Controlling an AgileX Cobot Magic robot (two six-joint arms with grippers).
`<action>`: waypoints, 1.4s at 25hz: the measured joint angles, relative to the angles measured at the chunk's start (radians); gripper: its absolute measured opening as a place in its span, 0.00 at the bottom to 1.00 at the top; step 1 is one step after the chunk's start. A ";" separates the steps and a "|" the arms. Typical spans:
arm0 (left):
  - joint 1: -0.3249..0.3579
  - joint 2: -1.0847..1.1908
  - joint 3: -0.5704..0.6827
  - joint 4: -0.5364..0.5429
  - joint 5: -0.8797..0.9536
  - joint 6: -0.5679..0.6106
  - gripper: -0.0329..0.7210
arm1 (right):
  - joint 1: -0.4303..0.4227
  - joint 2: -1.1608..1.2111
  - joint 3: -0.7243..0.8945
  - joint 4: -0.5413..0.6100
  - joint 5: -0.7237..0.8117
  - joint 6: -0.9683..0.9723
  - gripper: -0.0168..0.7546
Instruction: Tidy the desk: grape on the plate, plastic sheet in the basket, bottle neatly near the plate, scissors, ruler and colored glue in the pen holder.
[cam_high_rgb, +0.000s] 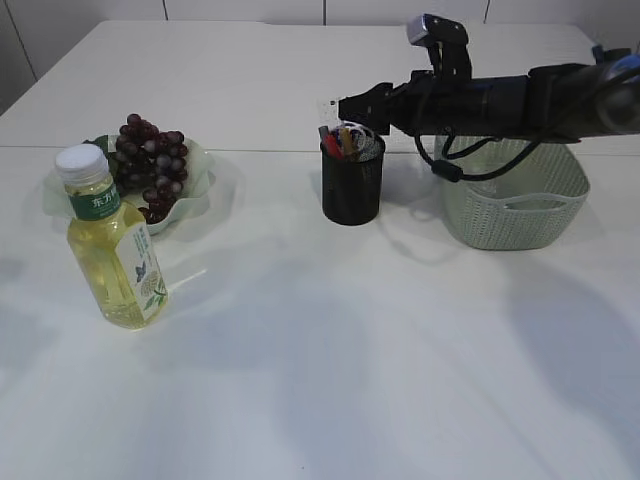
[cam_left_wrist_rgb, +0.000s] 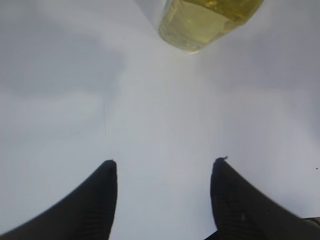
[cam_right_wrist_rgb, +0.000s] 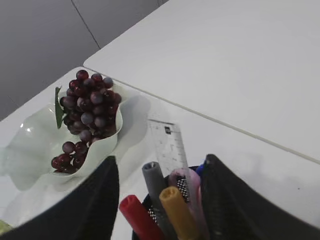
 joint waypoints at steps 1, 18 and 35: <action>0.000 0.000 0.000 0.000 0.000 0.000 0.62 | 0.000 -0.011 0.000 -0.002 -0.002 0.023 0.57; 0.000 0.000 0.000 -0.002 0.004 0.000 0.62 | 0.000 -0.514 0.000 -1.501 0.260 1.567 0.56; 0.000 -0.078 0.000 0.209 0.063 -0.052 0.62 | 0.000 -0.972 0.423 -1.786 0.365 1.809 0.55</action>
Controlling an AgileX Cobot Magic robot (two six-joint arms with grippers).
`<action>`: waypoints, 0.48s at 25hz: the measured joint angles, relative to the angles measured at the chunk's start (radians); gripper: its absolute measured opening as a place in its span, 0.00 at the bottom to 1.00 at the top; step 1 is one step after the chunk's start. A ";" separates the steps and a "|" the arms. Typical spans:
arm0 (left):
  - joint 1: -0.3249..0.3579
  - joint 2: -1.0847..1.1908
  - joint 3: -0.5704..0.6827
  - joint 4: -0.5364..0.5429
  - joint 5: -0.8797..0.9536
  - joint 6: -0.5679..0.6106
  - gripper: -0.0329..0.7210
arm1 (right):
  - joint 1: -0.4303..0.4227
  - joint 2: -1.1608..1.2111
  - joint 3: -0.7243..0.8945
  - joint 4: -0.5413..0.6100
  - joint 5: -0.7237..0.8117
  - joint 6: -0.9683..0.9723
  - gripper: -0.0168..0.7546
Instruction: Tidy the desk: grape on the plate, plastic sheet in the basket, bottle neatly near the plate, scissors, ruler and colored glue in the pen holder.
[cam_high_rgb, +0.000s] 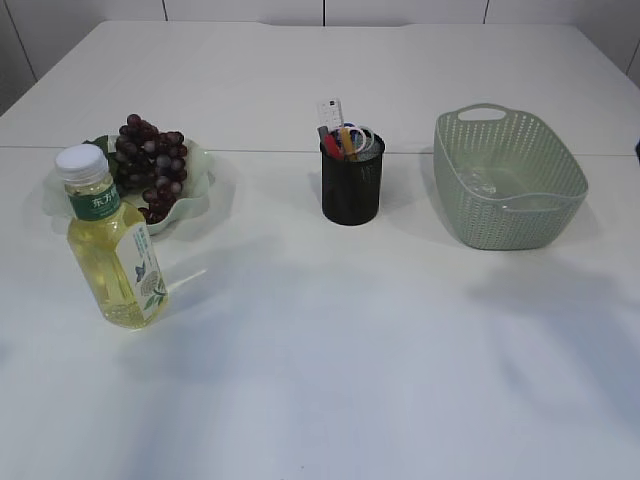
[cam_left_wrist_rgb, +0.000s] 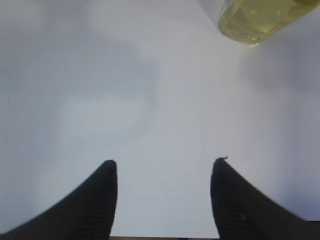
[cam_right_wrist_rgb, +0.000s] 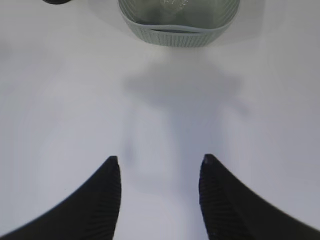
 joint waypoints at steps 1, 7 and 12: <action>0.000 -0.023 0.000 0.000 0.002 0.000 0.62 | 0.000 -0.041 0.024 0.000 -0.004 0.000 0.55; 0.000 -0.179 0.000 -0.005 0.029 -0.002 0.62 | 0.000 -0.268 0.177 0.000 -0.006 0.016 0.55; 0.000 -0.317 0.000 -0.005 0.099 -0.004 0.62 | 0.000 -0.487 0.273 0.000 0.041 0.053 0.55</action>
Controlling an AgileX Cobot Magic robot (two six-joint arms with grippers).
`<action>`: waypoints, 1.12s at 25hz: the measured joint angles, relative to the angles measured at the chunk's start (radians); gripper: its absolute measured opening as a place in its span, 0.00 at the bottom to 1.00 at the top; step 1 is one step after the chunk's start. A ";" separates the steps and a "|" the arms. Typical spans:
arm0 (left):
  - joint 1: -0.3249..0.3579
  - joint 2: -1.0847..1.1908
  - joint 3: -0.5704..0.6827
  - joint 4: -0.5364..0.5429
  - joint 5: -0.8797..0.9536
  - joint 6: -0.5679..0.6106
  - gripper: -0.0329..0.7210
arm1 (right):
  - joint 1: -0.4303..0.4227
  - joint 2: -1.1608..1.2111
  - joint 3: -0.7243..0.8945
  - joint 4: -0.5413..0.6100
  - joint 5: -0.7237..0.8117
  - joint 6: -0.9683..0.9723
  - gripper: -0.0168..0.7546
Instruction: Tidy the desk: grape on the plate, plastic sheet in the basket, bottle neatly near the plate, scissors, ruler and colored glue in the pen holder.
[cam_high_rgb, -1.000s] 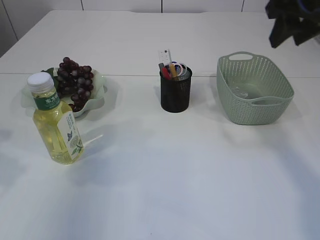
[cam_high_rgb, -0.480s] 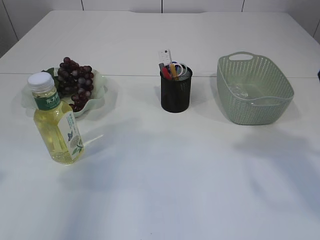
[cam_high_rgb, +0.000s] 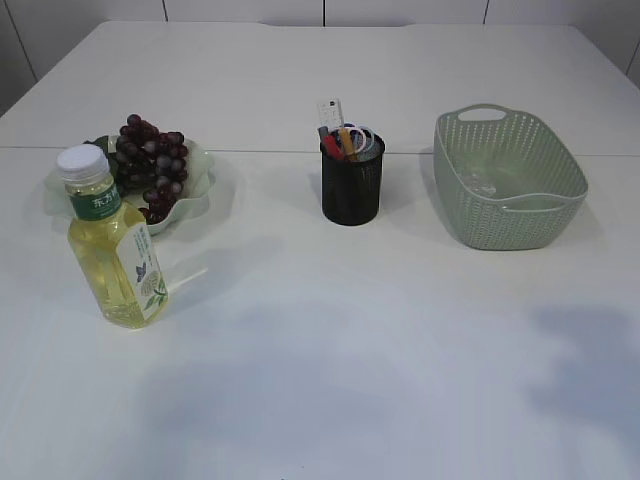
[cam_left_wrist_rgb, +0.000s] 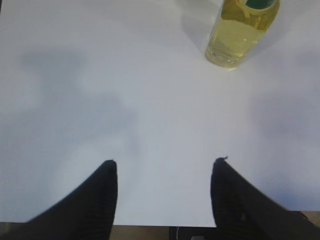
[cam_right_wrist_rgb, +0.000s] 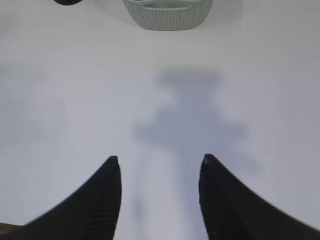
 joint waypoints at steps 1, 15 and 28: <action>0.000 -0.023 0.000 0.000 0.017 0.000 0.62 | 0.000 -0.038 0.015 0.000 0.011 0.002 0.55; 0.000 -0.379 0.099 -0.051 0.091 0.000 0.62 | 0.000 -0.543 0.043 0.000 0.130 0.007 0.55; 0.000 -0.727 0.254 -0.053 0.105 0.000 0.62 | 0.000 -0.829 0.198 0.000 0.135 0.005 0.55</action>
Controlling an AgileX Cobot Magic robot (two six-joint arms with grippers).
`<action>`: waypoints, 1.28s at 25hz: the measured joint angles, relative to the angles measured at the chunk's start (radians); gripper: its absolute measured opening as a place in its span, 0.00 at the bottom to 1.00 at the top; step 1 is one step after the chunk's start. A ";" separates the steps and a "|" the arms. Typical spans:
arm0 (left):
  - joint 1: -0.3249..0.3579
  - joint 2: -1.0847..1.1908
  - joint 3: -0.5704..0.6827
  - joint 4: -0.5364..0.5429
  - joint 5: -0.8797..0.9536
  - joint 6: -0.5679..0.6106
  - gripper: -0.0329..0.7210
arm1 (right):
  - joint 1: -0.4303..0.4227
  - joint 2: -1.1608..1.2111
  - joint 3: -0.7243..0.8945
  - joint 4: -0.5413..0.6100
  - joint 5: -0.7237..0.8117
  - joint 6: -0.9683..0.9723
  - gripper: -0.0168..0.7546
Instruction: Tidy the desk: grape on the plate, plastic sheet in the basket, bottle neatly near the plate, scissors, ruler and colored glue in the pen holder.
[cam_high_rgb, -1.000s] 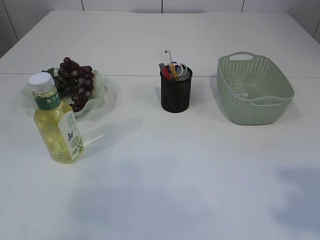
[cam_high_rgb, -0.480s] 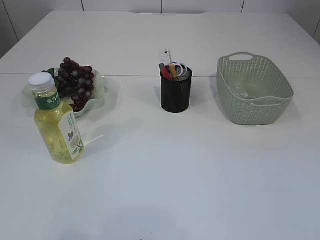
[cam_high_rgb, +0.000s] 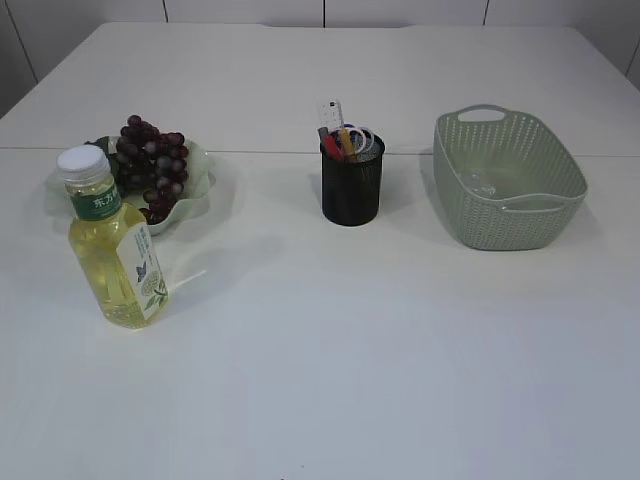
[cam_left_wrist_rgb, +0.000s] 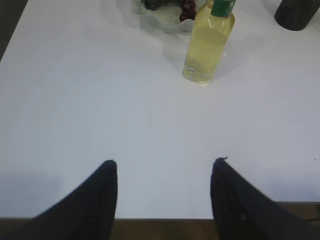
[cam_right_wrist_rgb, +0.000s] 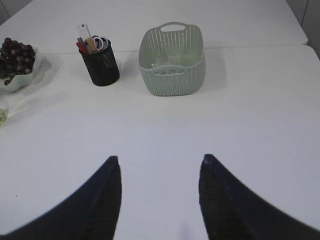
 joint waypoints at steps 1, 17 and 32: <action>0.000 -0.014 0.013 -0.004 0.000 0.000 0.62 | 0.000 -0.002 0.022 0.000 0.000 0.000 0.55; 0.000 -0.123 0.122 -0.051 -0.070 0.044 0.62 | 0.000 -0.002 0.206 0.000 0.004 -0.110 0.55; 0.000 -0.123 0.160 -0.039 -0.159 0.054 0.62 | 0.000 -0.002 0.258 -0.014 -0.115 -0.149 0.55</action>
